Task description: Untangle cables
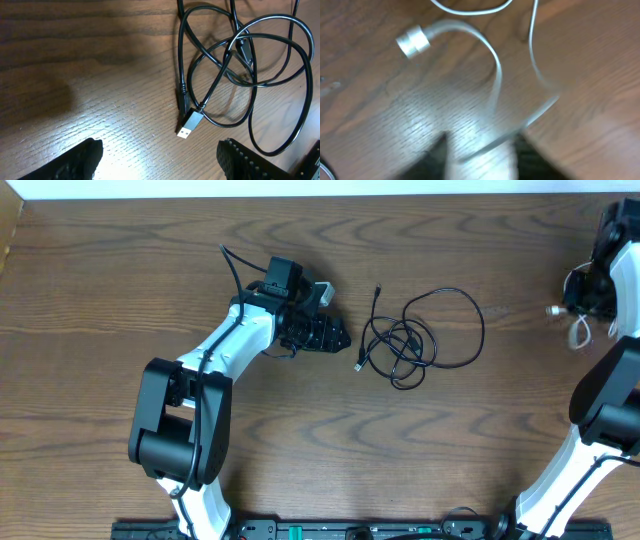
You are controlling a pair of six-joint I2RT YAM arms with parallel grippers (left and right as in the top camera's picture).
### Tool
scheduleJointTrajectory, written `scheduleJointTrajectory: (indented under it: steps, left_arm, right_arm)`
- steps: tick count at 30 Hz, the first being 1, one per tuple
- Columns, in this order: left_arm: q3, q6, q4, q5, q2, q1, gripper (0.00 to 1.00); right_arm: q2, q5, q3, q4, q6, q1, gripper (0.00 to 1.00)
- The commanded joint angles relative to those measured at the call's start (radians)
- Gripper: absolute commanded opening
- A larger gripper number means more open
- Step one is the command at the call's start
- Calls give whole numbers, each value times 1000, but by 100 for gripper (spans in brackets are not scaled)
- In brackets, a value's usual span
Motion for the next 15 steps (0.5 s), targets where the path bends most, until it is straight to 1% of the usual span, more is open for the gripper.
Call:
scheduleJointTrajectory:
  steps: [1, 3, 5, 15]
  left_arm:
    - [-2, -2, -2, -13, -2, -1, 78]
    - [-2, -2, -2, -13, -2, -1, 78]
    - [-2, -2, -2, -13, -2, -1, 78]
    - [-2, -2, -2, -13, -2, -1, 78]
  right_arm:
    - [3, 2, -33, 12, 8, -6, 65]
    - [3, 2, -37, 11, 9, -6, 79]
    - [3, 2, -37, 10, 9, -6, 99]
    - [3, 2, -37, 11, 9, -6, 99]
